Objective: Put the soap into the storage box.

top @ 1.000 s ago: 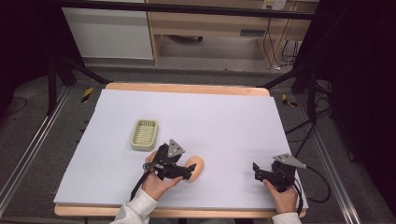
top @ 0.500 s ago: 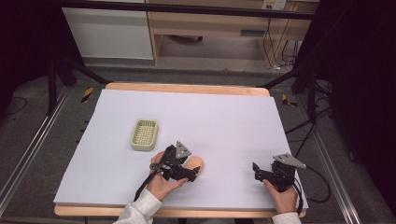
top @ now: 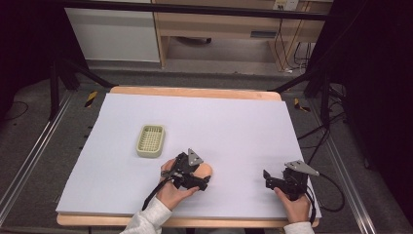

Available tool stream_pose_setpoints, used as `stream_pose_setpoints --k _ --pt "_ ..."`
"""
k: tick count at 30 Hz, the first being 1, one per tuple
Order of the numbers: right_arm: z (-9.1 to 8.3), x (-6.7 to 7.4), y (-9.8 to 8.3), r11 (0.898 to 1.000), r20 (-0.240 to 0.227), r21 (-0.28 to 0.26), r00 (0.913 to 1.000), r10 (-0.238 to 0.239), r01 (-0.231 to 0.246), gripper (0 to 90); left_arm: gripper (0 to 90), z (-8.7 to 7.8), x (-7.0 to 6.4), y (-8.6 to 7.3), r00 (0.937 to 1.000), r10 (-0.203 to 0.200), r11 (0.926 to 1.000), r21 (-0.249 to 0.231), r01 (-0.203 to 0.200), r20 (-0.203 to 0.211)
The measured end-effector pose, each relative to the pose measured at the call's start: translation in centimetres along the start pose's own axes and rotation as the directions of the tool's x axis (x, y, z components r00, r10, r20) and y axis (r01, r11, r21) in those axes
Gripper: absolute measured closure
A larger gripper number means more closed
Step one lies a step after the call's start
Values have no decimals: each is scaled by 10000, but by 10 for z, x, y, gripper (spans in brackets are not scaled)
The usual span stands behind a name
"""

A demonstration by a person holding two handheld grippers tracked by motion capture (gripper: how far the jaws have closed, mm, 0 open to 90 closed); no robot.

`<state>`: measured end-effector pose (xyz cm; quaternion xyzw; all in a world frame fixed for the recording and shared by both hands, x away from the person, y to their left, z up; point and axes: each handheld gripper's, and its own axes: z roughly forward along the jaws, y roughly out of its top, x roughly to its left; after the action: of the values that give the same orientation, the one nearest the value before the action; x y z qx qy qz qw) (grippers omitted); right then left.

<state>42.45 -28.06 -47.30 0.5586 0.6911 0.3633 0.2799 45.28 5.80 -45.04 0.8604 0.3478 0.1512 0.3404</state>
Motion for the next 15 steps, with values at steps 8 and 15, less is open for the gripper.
stream_pose_setpoints --k 8,15 --pt "0 0 0 10000 -24 16 10000 -1 1 61 159 6 -2 0 10000 -2 9997 224 2 4" --pt "1 0 0 10000 -41 17 10000 -25 25 61 159 12 -3 -1 9999 -116 9990 424 113 56"
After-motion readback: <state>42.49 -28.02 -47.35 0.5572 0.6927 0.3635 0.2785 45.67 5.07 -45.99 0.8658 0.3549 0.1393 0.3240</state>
